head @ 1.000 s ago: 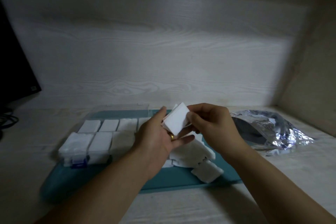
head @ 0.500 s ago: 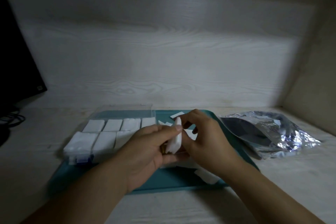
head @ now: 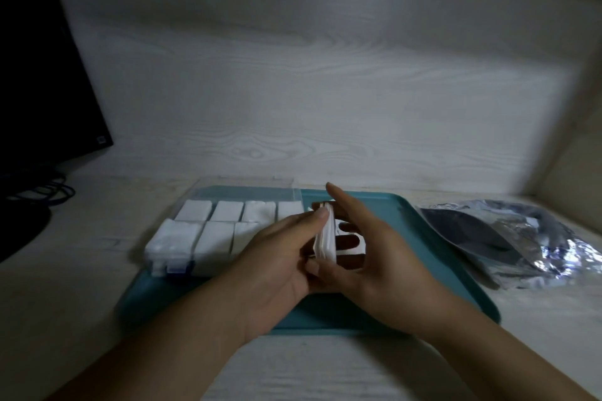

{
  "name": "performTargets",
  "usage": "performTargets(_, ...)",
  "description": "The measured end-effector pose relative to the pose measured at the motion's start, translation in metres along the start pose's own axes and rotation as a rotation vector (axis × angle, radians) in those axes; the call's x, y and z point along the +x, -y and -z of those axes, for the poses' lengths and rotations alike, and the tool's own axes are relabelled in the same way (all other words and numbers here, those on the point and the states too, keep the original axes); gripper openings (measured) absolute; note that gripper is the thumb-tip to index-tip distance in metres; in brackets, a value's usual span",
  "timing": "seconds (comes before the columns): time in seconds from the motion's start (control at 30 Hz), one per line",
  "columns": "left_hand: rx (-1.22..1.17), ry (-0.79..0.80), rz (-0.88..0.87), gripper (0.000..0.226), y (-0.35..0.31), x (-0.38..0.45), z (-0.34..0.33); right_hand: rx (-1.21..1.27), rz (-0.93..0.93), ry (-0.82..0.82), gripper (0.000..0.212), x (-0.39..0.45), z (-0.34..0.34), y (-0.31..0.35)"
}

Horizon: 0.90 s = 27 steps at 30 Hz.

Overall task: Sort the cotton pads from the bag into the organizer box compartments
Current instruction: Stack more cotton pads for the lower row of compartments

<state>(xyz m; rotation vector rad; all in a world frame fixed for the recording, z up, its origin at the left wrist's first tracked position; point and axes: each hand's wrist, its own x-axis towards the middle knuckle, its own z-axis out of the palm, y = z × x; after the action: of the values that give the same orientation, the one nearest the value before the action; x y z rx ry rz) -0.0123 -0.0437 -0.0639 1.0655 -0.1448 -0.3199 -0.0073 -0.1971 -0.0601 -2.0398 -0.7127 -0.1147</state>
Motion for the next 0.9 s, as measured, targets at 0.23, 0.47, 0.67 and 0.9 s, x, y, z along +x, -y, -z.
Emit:
performTargets(0.23,0.044,0.049,0.005,0.041,-0.004,-0.002,0.003,-0.067,-0.001,-0.01,0.106,0.001,0.006,-0.002)
performTargets(0.47,0.016,0.068,0.004,0.041,-0.001,-0.002,0.001,-0.068,0.038,0.027,0.108,0.001,0.004,-0.004)
performTargets(0.67,0.012,0.105,0.009,0.038,-0.002,-0.003,0.0,-0.049,0.049,0.05,0.113,0.001,0.004,-0.004)
performTargets(0.9,-0.091,0.039,0.043,0.042,-0.001,0.0,-0.001,-0.035,0.056,0.005,0.107,0.0,0.011,-0.002)
